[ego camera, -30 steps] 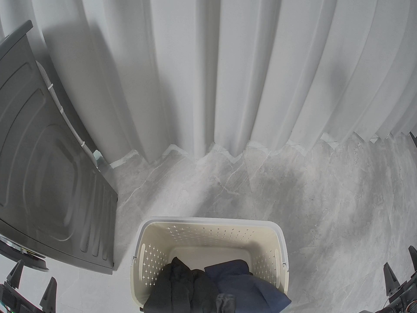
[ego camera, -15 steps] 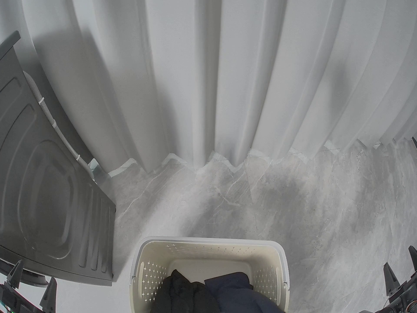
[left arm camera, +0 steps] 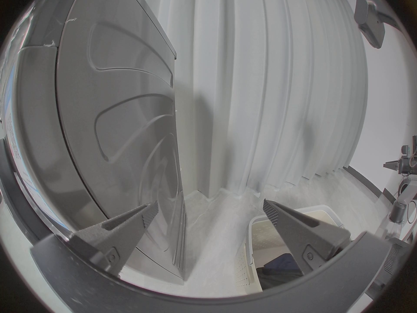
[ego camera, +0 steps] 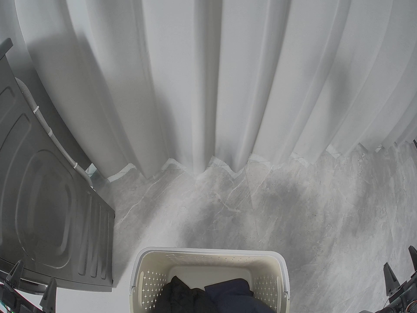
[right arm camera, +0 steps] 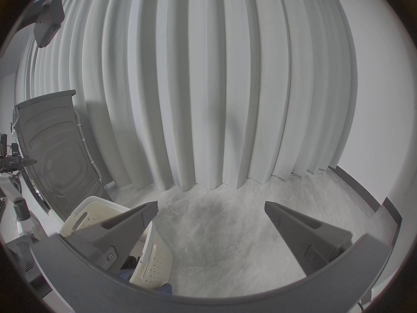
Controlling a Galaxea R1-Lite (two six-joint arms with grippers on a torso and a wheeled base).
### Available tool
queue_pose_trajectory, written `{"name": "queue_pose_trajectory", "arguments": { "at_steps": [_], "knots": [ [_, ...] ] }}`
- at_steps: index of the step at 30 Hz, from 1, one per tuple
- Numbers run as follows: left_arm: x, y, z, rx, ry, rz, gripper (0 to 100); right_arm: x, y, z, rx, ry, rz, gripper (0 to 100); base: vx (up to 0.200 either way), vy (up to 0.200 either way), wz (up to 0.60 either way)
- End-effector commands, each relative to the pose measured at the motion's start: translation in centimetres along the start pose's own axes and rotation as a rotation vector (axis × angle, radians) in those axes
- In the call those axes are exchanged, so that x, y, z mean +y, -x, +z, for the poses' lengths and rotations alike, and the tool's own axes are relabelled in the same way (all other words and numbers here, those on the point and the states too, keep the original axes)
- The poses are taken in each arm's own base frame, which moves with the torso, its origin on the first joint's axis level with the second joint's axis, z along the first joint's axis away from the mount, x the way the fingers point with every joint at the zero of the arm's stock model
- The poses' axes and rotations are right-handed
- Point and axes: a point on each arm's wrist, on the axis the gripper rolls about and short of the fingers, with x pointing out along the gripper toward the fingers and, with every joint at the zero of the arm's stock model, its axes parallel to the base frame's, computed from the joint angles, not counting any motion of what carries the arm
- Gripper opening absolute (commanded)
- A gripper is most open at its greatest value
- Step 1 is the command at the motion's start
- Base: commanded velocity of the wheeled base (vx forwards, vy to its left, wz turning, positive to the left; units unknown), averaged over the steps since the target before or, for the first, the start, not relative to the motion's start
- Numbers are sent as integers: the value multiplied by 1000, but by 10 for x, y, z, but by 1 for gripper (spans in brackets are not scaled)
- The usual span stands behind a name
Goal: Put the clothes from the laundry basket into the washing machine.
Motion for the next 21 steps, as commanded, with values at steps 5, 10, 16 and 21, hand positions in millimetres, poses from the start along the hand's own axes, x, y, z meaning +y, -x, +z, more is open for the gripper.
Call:
{"name": "queue_pose_trajectory", "arguments": {
  "at_steps": [5, 10, 16, 21],
  "knots": [
    [0, 0, -5, 1, 0, 0, 100, 0, 0, -5, 0, 2, 0, 100, 0, 0, 0],
    [0, 0, -5, 1, 0, 0, 100, 0, 0, -5, 0, 0, 0, 100, 0, 0, 0],
    [0, 0, -5, 1, -1, 0, 100, 0, 0, -5, 0, 0, 0, 100, 0, 0, 0],
    [0, 0, -5, 1, 0, 0, 100, 0, 0, -5, 0, 2, 0, 100, 0, 0, 0]
  ]
}}
